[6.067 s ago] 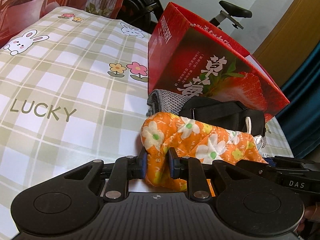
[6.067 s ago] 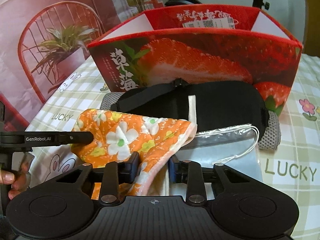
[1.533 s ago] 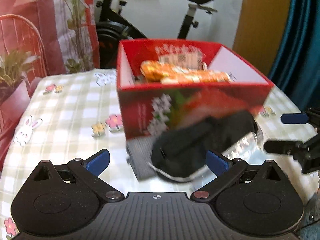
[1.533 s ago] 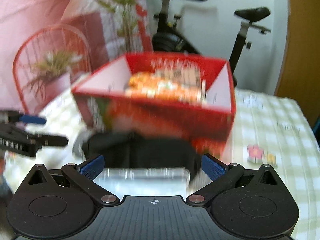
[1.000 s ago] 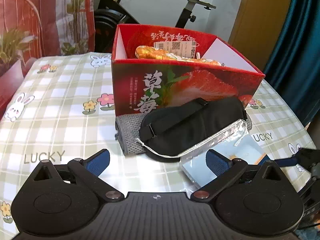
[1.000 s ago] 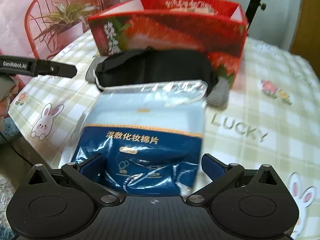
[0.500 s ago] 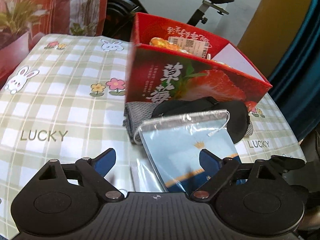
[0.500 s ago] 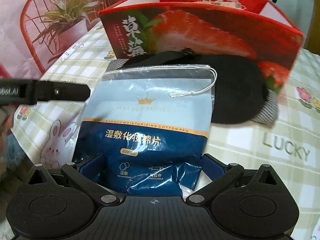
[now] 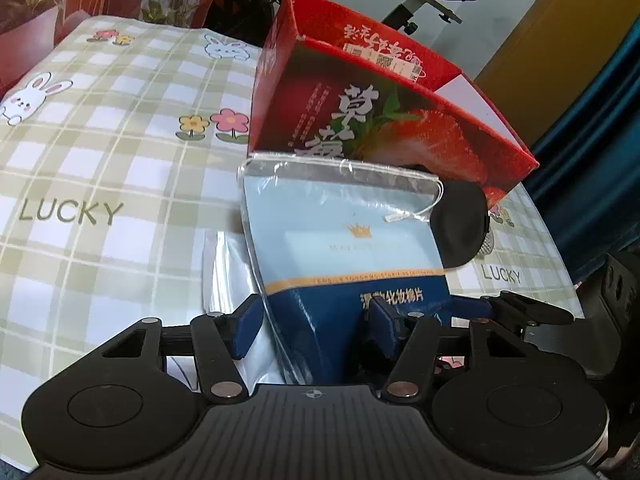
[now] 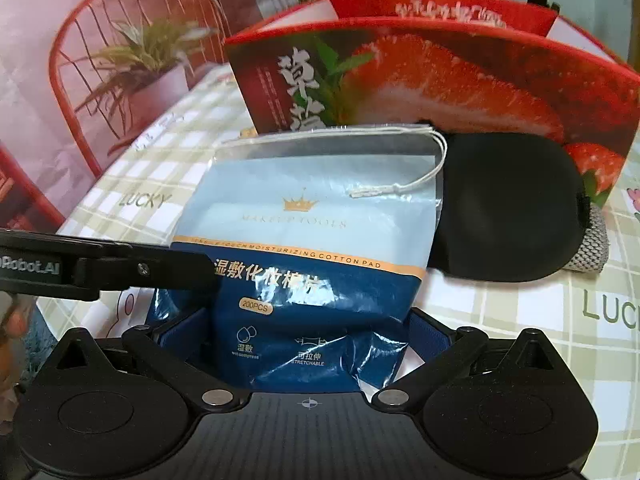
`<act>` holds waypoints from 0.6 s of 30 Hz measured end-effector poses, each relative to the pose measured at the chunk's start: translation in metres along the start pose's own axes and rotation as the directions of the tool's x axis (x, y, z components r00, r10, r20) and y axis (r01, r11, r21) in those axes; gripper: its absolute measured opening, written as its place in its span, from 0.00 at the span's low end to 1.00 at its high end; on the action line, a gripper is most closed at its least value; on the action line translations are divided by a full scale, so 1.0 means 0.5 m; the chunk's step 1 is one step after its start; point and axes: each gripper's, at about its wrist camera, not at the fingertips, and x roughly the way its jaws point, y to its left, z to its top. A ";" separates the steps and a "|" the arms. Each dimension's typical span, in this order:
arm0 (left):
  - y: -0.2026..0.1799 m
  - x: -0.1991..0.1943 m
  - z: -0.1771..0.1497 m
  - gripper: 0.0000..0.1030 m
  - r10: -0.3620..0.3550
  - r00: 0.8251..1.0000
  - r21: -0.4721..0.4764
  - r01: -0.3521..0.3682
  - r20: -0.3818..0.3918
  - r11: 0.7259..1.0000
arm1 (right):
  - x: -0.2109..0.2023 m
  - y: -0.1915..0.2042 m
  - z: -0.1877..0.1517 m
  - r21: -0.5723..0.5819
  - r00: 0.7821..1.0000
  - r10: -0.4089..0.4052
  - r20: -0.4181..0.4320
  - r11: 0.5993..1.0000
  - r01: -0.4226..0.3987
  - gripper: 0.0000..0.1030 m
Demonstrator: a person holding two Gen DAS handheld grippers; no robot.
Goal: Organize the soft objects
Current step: 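Close both grippers on the blue cotton-pad bag, then lift the blue cotton-pad bag and carry it over the red box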
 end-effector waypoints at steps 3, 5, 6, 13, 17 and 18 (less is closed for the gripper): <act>0.012 0.010 -0.007 0.55 -0.035 0.999 -0.035 0.035 -0.010 0.999 | -0.012 -0.005 -0.022 -0.005 0.998 -0.004 0.057 1.000 0.004 0.98; 0.019 0.011 -0.010 0.55 -0.045 0.999 -0.048 0.045 -0.004 0.998 | -0.020 -0.008 -0.037 -0.017 0.996 -0.005 0.094 1.000 0.007 0.98; 0.019 0.011 -0.010 0.55 -0.046 0.999 -0.051 0.046 -0.002 0.998 | -0.025 -0.009 -0.044 -0.026 0.994 -0.010 0.111 1.000 0.013 0.97; 0.007 0.020 -0.021 0.54 -0.073 0.997 0.009 0.073 0.016 0.997 | -0.030 -0.031 -0.056 0.010 0.982 0.009 0.186 1.000 -0.011 0.93; 0.010 0.020 -0.024 0.51 -0.080 0.996 0.012 0.080 0.028 0.997 | -0.025 -0.036 -0.061 0.021 0.981 0.029 0.189 0.999 -0.034 0.89; 0.012 0.020 -0.024 0.51 -0.083 0.996 0.008 0.083 0.030 0.996 | -0.025 -0.035 -0.061 0.018 0.981 0.031 0.193 0.999 -0.035 0.89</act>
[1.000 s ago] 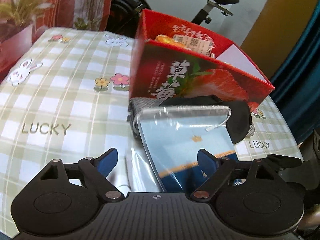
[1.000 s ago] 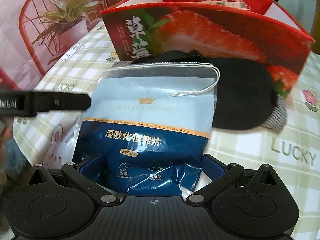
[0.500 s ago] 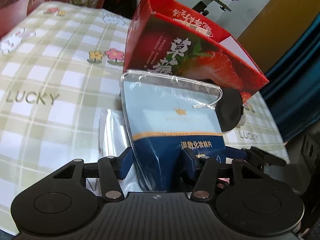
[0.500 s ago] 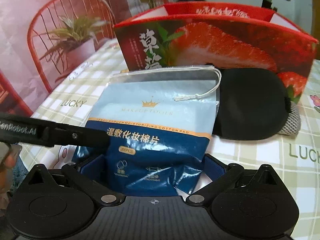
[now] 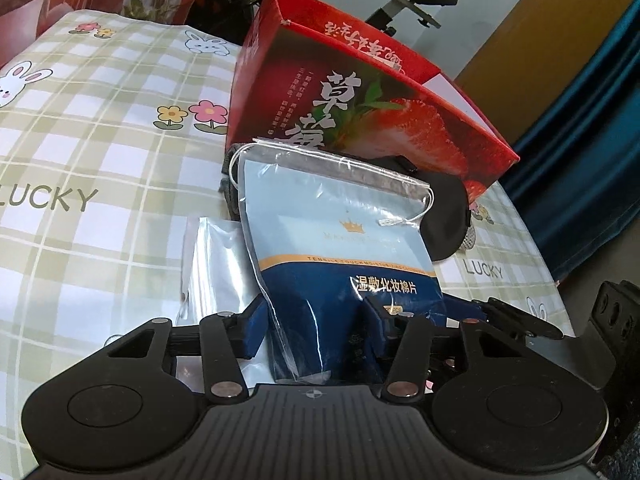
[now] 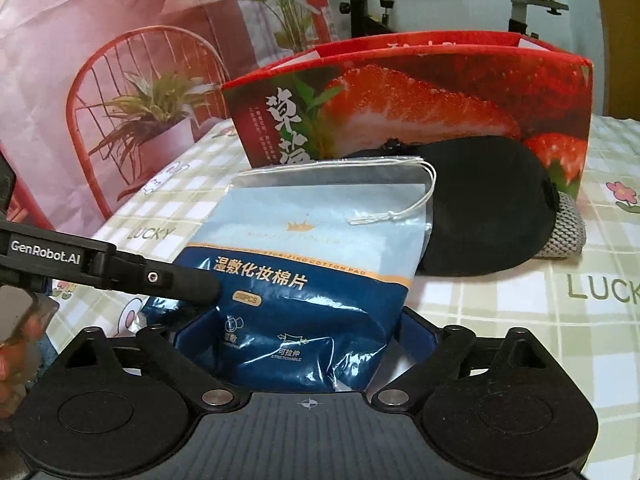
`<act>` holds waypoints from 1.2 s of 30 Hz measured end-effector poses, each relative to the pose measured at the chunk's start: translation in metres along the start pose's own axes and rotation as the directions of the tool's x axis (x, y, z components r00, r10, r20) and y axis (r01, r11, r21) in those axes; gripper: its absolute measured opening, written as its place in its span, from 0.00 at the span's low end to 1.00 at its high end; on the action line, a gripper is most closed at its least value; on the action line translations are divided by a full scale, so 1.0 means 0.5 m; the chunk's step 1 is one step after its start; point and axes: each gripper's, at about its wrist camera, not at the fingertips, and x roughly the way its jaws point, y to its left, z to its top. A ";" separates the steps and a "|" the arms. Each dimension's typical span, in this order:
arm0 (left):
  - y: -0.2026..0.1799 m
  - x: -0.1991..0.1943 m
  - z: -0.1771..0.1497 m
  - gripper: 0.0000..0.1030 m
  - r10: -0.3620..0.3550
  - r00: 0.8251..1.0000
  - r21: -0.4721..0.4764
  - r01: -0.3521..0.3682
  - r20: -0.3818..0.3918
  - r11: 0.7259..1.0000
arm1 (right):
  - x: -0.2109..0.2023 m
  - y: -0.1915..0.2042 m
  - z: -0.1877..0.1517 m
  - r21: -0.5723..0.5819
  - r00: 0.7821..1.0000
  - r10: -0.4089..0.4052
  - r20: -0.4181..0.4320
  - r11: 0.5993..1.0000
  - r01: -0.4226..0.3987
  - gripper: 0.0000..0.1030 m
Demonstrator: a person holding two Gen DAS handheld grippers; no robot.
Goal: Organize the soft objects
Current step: 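Lift the blue cotton-pad bag and carry it over the red box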
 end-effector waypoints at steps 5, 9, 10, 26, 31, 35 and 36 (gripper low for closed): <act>-0.002 0.000 -0.003 0.50 -0.002 1.000 0.018 0.002 0.006 1.000 | 0.001 -0.007 -0.004 0.016 1.000 0.012 -0.004 1.000 -0.012 0.88; -0.001 0.000 -0.006 0.50 -0.006 1.000 0.021 0.005 0.017 1.000 | 0.000 -0.013 -0.010 0.035 1.000 0.029 -0.002 0.999 -0.029 0.87; -0.001 -0.001 -0.006 0.50 -0.009 1.000 0.021 0.008 0.020 1.000 | -0.001 -0.012 -0.010 0.035 0.999 0.035 -0.002 0.999 -0.035 0.84; -0.042 -0.062 0.020 0.49 -0.046 0.992 0.144 0.029 0.114 0.989 | -0.073 0.037 0.018 -0.140 0.990 0.030 0.136 0.990 -0.011 0.71; -0.075 -0.085 0.049 0.50 -0.069 0.985 0.212 0.034 0.160 0.977 | -0.100 0.039 0.056 -0.171 0.983 0.025 0.180 0.985 0.006 0.71; -0.101 -0.098 0.079 0.50 -0.094 0.977 0.249 0.044 0.191 0.968 | -0.120 0.035 0.096 -0.189 0.977 0.021 0.213 0.982 0.020 0.71; -0.105 -0.099 0.086 0.50 -0.100 0.976 0.249 0.049 0.195 0.967 | -0.125 0.033 0.105 -0.193 0.975 0.021 0.220 0.981 0.022 0.71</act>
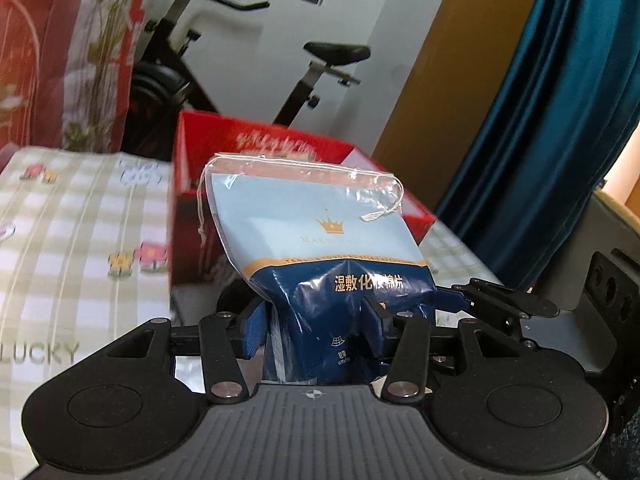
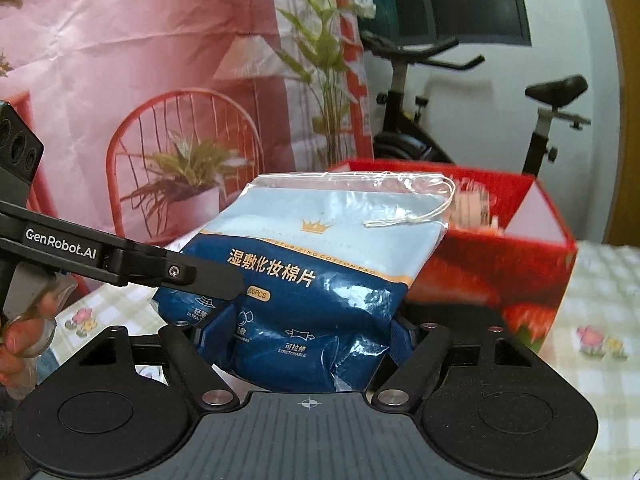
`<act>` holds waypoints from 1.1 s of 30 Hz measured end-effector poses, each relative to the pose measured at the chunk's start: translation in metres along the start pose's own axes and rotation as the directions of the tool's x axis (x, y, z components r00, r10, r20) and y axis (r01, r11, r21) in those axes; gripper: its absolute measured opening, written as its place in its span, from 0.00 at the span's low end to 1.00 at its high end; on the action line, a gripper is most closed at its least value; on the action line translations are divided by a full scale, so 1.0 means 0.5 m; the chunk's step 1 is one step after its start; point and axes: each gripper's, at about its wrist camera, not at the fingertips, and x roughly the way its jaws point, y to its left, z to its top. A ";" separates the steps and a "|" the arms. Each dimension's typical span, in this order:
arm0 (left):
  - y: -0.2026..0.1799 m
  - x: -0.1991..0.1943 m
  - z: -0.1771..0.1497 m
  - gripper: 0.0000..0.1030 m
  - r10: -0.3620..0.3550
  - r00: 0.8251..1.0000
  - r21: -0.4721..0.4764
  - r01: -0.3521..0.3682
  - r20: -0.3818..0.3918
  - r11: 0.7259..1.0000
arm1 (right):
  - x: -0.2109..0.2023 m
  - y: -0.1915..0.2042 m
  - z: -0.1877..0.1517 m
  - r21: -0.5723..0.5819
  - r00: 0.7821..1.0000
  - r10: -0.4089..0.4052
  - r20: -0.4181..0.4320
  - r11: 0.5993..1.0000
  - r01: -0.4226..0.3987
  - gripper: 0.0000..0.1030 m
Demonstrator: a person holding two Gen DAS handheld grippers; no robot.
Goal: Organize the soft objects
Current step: 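Lift the blue cotton-pad bag and carry it over the red box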
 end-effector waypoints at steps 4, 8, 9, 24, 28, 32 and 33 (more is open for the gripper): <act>-0.001 0.009 0.038 0.50 -0.017 1.000 -0.012 0.018 0.019 1.000 | 0.000 -0.019 0.044 -0.007 1.000 -0.002 0.013 1.000 0.002 0.71; -0.001 0.017 0.074 0.53 -0.027 0.999 -0.005 0.027 0.042 1.000 | 0.006 -0.033 0.091 -0.018 1.000 -0.002 0.020 1.000 0.003 0.71; 0.000 0.020 0.083 0.53 -0.027 0.998 -0.006 0.028 0.051 1.000 | 0.009 -0.037 0.104 -0.019 1.000 -0.002 0.022 1.000 0.003 0.71; 0.031 0.105 0.195 0.53 -0.010 0.997 -0.020 0.012 0.078 1.000 | 0.104 -0.119 0.238 -0.008 1.000 -0.007 0.016 1.000 0.007 0.71; 0.040 0.141 0.216 0.53 0.003 0.999 -0.015 -0.002 0.046 1.000 | 0.139 -0.152 0.254 0.005 1.000 -0.008 -0.004 1.000 0.008 0.71; 0.053 0.182 0.234 0.53 0.015 1.000 -0.016 -0.015 -0.001 1.000 | 0.181 -0.188 0.256 0.032 0.999 -0.006 -0.039 0.999 0.008 0.71; 0.057 0.193 0.235 0.53 0.019 1.000 -0.021 -0.019 -0.014 1.000 | 0.191 -0.196 0.254 0.042 0.999 -0.005 -0.049 0.999 0.007 0.71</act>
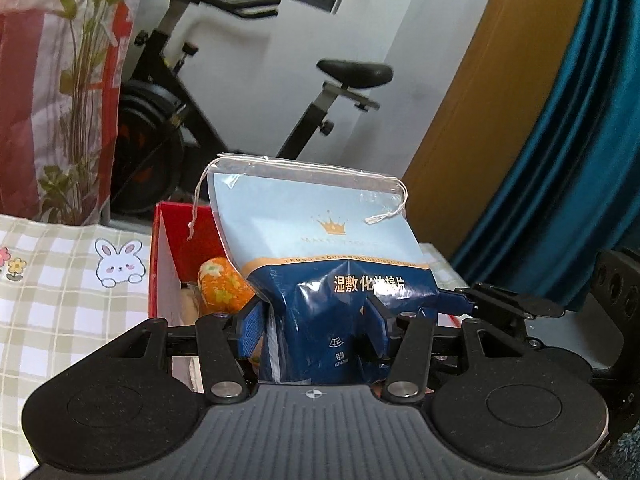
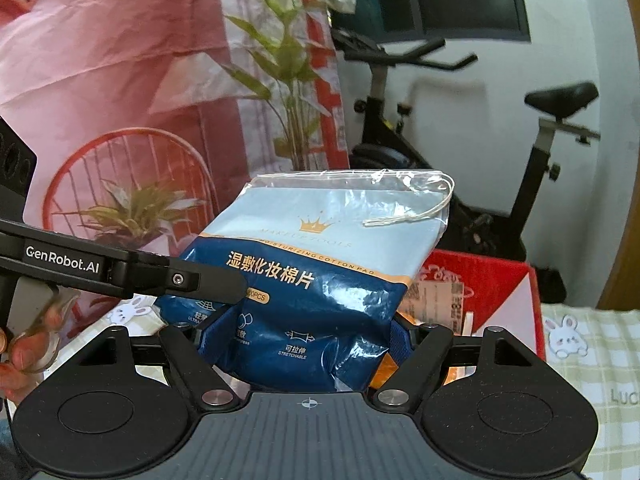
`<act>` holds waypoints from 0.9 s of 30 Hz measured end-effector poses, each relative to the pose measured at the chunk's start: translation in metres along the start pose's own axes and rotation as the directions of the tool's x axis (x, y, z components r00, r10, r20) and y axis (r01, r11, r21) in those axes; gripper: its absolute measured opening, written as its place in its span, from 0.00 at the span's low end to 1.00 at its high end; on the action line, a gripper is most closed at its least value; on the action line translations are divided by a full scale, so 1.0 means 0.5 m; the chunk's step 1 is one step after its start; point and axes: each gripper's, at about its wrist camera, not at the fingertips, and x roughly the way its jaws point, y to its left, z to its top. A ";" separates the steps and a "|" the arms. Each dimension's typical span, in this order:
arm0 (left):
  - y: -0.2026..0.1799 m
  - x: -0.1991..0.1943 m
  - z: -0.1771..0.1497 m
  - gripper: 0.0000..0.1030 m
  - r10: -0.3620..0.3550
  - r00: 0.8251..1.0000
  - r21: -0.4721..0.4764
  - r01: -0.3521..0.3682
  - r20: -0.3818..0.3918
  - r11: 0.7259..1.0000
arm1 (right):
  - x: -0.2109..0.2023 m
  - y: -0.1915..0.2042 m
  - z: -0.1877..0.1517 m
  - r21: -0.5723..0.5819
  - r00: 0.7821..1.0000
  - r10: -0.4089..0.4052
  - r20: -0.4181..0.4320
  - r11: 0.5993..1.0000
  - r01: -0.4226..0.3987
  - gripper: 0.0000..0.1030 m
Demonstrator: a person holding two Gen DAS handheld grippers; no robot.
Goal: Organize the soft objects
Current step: 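Lift the blue cotton-pad bag and carry it over the red box, then lower the blue bag into the box and open both grippers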
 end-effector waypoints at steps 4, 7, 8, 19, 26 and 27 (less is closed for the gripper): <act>0.016 0.035 -0.006 0.53 0.026 0.998 -0.012 -0.026 -0.056 1.000 | 0.048 -0.029 -0.013 0.055 0.998 0.019 -0.068 0.998 -0.015 0.71; 0.027 0.051 -0.014 0.53 0.039 0.994 -0.018 -0.041 -0.100 0.999 | 0.078 -0.041 -0.028 0.085 0.991 0.038 -0.126 0.996 -0.028 0.71; 0.030 0.053 -0.014 0.53 0.042 0.993 -0.015 -0.043 -0.111 0.999 | 0.088 -0.044 -0.033 0.099 0.988 0.046 -0.145 0.995 -0.031 0.71; 0.038 0.048 -0.008 0.68 0.096 0.988 0.047 -0.091 -0.117 0.995 | 0.131 -0.071 -0.054 0.167 0.967 0.067 -0.247 0.986 -0.025 0.74; 0.039 0.046 -0.007 0.68 0.119 0.989 0.039 -0.116 -0.090 0.992 | 0.107 -0.098 -0.046 0.238 0.976 0.055 -0.211 0.971 -0.003 0.71; 0.040 0.047 -0.007 0.68 0.122 0.989 0.040 -0.119 -0.087 0.992 | 0.104 -0.101 -0.044 0.248 0.978 0.054 -0.203 0.969 -0.002 0.66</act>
